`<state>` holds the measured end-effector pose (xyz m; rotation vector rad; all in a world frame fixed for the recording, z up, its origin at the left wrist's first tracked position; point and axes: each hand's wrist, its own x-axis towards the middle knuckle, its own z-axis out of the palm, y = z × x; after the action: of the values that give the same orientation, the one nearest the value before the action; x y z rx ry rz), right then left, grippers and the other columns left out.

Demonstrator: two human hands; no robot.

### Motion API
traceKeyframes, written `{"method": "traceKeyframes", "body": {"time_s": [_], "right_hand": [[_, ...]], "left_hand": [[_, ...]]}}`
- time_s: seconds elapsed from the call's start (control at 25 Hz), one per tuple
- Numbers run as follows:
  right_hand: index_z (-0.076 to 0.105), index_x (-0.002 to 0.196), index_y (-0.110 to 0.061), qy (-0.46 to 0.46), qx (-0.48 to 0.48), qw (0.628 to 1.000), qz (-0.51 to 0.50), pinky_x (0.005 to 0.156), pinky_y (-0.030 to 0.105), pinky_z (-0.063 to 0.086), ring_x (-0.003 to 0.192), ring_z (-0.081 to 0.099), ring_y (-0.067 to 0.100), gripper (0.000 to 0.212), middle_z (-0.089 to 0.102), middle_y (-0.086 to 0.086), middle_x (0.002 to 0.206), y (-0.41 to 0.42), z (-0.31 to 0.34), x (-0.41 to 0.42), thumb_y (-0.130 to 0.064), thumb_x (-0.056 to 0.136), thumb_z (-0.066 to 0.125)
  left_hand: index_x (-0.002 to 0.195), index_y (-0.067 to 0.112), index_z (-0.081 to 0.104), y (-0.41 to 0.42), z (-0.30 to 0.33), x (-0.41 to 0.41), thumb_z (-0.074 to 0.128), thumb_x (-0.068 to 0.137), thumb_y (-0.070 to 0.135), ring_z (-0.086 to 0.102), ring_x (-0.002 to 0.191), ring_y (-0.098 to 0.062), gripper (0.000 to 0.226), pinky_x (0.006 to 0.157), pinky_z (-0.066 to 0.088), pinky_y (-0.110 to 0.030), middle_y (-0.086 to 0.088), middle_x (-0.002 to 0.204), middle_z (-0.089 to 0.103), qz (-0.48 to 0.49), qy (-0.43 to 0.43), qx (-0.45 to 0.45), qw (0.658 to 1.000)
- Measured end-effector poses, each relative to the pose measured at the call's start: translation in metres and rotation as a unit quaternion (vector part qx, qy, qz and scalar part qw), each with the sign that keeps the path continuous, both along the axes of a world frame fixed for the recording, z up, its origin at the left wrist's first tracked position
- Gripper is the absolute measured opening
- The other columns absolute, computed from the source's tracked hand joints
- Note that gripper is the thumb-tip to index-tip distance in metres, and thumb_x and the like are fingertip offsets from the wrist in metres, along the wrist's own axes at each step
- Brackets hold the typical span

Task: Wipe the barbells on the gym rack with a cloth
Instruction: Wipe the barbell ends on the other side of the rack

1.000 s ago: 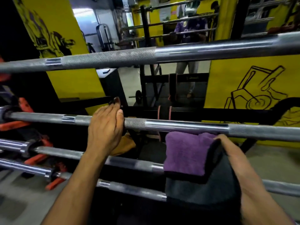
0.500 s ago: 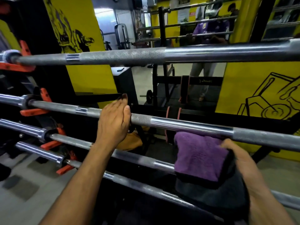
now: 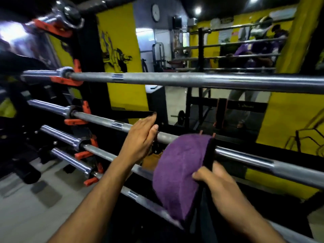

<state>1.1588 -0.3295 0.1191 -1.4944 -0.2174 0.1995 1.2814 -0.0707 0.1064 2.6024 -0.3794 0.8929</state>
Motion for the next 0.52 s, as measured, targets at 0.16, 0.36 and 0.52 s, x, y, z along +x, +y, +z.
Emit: {"method": "traceKeyframes", "body": {"time_s": [0.16,0.36,0.52], "right_hand": [[0.044,0.13,-0.03,-0.461,-0.262,0.843,-0.084,0.091,0.005,0.035,0.099,0.053,-0.01,0.036,0.052,-0.016,0.117,0.007,0.055,0.014,-0.046,0.097,0.041],[0.028,0.147,-0.052,-0.402,-0.143,0.904,0.04,0.106,0.004,0.029,0.128,0.039,-0.018,0.045,0.044,-0.034,0.14,0.06,0.028,0.022,-0.04,0.105,0.037],[0.069,0.125,-0.027,0.066,0.108,0.986,-0.109,0.06,0.009,0.039,0.079,0.061,0.004,0.036,0.067,-0.004,0.104,0.076,-0.02,0.016,-0.007,0.101,0.051]], "left_hand": [[0.149,0.012,0.045,0.062,-0.002,0.004,0.03,0.1,0.05,0.036,0.146,-0.02,0.064,0.123,0.013,-0.047,-0.007,0.155,0.044,0.096,0.0,-0.111,0.989],[0.157,0.012,0.029,0.122,-0.005,0.02,0.026,0.104,0.052,0.009,0.155,-0.024,0.066,0.121,0.004,-0.053,-0.008,0.166,0.018,0.206,0.108,-0.074,0.97],[0.158,0.013,0.023,0.137,-0.003,0.019,0.027,0.108,0.045,0.001,0.155,-0.019,0.06,0.123,-0.002,-0.047,-0.003,0.168,0.012,0.185,0.118,-0.102,0.97]]}}
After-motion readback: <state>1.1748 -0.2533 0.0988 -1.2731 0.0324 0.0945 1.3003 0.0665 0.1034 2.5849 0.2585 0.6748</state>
